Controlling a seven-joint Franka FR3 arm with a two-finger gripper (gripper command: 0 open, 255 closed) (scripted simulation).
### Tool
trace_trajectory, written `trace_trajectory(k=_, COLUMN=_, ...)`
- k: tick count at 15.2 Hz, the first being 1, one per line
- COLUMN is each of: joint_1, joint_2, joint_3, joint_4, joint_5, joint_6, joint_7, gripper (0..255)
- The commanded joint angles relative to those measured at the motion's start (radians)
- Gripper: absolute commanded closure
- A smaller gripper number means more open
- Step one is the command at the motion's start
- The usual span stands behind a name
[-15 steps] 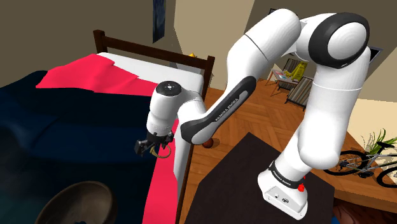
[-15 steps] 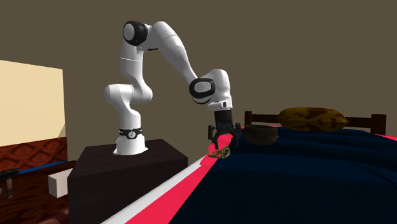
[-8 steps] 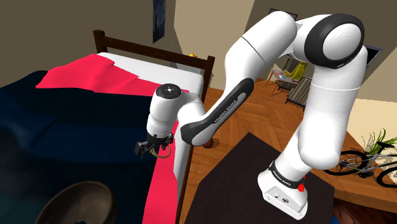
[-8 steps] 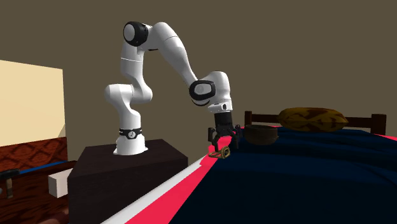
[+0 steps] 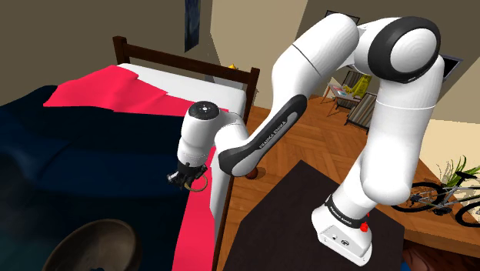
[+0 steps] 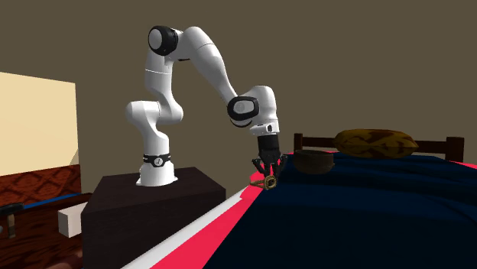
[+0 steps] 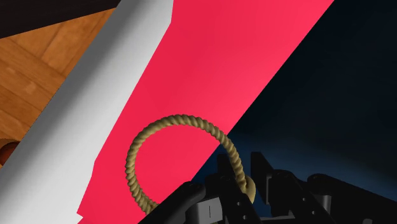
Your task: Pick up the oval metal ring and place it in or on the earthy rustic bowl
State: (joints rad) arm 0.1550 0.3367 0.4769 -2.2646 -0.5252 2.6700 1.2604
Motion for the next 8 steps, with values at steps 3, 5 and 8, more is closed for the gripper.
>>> trace_trajectory(k=3, joint_1=0.000, joint_2=0.000, joint_3=0.000, joint_4=0.000, joint_5=0.000, joint_6=0.000, joint_7=0.000, gripper=255)
trace_trajectory(k=5, joint_1=-0.014, joint_2=-0.024, joint_3=0.019, joint_4=-0.003, joint_5=0.030, joint_6=-0.018, joint_7=-0.023, gripper=255)
trace_trajectory(k=8, joint_1=-0.033, joint_2=-0.060, joint_3=0.045, joint_4=-0.004, joint_5=0.075, joint_6=-0.046, joint_7=-0.058, gripper=255)
